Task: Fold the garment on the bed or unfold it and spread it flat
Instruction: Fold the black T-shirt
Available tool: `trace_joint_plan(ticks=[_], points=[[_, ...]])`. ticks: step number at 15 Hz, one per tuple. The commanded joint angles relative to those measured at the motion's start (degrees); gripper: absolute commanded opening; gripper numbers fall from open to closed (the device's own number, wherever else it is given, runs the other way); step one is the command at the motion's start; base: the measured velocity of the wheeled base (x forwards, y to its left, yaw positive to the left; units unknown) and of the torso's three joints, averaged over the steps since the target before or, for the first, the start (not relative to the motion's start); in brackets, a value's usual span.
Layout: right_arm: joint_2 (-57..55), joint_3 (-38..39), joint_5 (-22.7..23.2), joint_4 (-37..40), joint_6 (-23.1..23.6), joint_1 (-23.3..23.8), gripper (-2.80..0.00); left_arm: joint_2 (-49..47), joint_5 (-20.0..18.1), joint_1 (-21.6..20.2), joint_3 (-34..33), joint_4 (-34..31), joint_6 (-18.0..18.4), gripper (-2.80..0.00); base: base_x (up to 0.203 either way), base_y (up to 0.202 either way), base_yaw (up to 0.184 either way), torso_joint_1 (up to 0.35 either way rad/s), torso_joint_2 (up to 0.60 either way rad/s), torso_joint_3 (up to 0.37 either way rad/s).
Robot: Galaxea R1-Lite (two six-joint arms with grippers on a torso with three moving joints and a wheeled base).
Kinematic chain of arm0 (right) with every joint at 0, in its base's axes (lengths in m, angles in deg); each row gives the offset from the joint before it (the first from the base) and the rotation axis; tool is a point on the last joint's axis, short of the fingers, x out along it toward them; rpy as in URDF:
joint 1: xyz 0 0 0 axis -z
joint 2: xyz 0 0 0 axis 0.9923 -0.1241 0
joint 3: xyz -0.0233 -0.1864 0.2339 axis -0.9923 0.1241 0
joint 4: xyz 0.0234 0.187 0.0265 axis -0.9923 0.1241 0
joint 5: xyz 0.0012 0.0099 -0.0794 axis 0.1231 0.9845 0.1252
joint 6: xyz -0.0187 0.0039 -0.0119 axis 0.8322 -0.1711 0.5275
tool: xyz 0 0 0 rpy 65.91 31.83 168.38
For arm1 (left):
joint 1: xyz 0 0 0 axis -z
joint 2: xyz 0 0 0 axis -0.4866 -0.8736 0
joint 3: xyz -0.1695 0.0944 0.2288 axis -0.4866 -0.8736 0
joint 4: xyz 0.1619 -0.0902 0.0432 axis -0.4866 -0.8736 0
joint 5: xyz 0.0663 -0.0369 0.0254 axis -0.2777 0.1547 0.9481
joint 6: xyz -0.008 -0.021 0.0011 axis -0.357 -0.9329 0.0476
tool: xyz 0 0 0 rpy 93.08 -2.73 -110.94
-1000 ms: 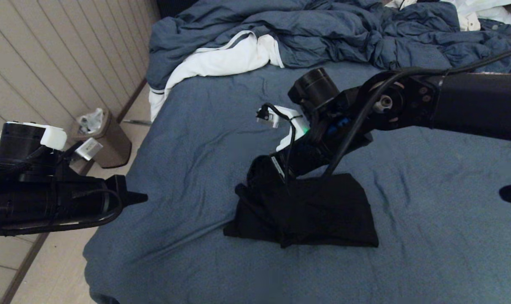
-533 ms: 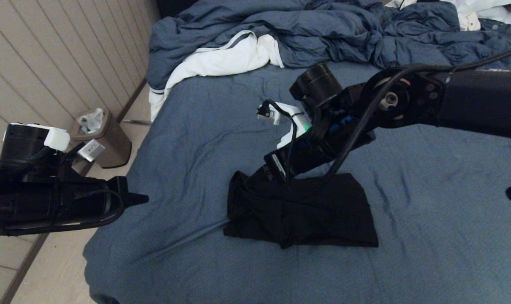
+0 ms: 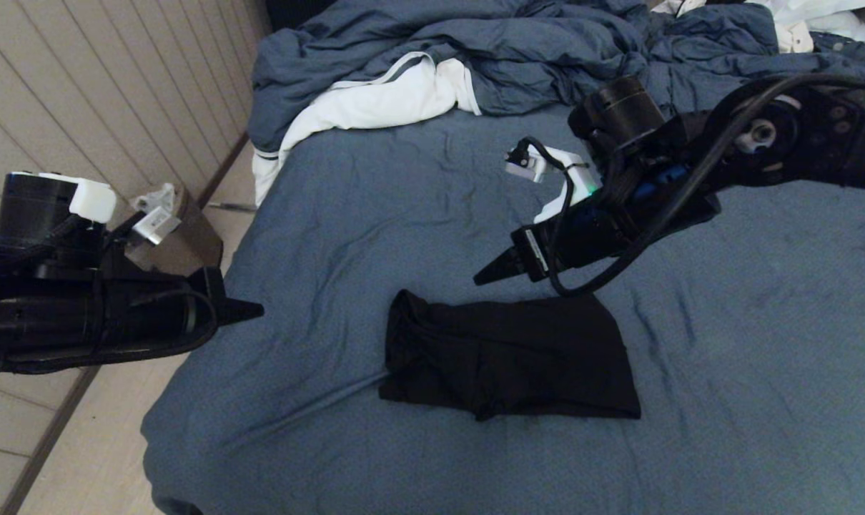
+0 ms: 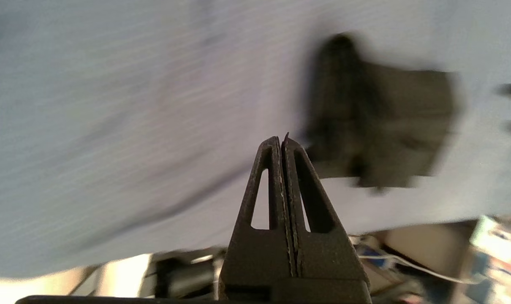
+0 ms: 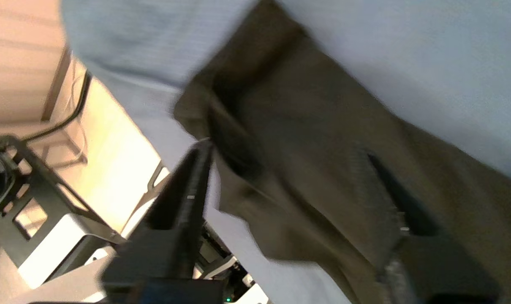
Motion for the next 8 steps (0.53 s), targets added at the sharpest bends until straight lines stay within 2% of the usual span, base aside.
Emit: trace_joint_plan(ticks=[1,3,5,8], points=[[3.77,5.08,1.63,0.15,-0.04,3.02,0.00,-0.53,0.08,5.23,6.73,-3.42,-1.21,-2.80,0.000,0.000,0.000,0.000,0.00,0.000],[5.19,8.95,4.47,0.07,-0.38,7.48,0.00,-3.58,1.20,10.65,14.32,-8.30,-1.93,-2.80,0.000,0.000,0.000,0.000,0.00,0.000],[5.44,9.87,5.51,-0.02,-1.76,11.41,0.00,-8.71,4.39,15.63,23.93,-13.75,-2.31,-2.80,0.000,0.000,0.000,0.000,0.00,0.000],[5.20,10.29,6.93,-0.17,-1.49,14.40,0.00,-17.35,7.33,23.48,36.87,-21.55,-2.48,-2.80,0.000,0.000,0.000,0.000,0.00,0.000]])
